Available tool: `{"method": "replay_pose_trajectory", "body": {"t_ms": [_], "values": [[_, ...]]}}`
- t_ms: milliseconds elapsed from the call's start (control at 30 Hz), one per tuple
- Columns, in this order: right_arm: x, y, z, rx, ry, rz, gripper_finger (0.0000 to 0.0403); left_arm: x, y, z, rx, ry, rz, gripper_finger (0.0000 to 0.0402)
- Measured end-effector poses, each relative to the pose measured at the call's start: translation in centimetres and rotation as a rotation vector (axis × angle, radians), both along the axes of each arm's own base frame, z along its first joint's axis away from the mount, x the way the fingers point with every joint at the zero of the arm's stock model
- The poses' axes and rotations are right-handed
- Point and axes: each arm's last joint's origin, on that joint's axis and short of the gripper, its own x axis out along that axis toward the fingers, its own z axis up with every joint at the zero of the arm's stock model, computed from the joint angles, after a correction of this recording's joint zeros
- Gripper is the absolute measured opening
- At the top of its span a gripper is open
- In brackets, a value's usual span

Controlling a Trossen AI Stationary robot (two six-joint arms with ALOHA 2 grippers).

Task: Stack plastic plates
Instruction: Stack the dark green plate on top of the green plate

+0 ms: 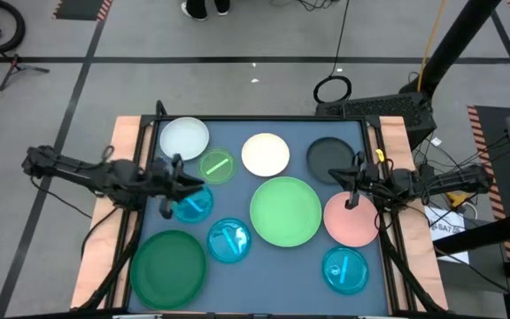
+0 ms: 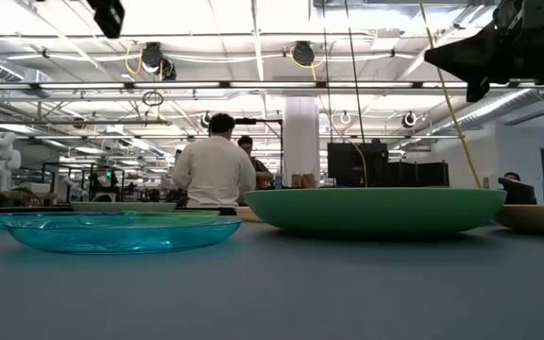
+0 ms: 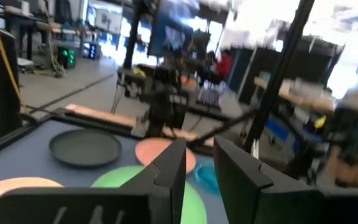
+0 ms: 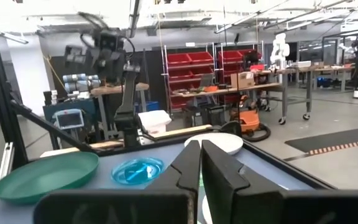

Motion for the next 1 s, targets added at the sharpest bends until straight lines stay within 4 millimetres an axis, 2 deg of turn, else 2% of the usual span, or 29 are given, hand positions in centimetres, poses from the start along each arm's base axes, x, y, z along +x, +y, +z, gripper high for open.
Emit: {"method": "replay_pose_trajectory", "body": {"t_ms": [233,433,600,767,1000], "values": [[0.5,0.1,0.2,0.019,-0.017,0.002,0.0011,2.3,-0.8,-1.8,0.065,0.106,-0.013,0.0088],[1.1,0.2,1.1,0.04,0.034,0.005,0.0011,3.3,-0.9,-2.3,0.069,0.149,-0.004,0.0088],[2.0,0.3,2.5,0.054,0.103,0.007,0.0011,4.2,-1.2,-0.2,0.052,0.106,-0.005,0.0088],[3.5,0.6,3.8,0.099,0.174,0.013,0.0011,5.2,-1.6,1.5,0.093,0.16,-0.014,0.0088],[6.4,1.3,5.0,0.129,0.28,0.09,0.0011,6.6,-1.9,2.2,0.098,0.277,-0.014,0.0088]]}}
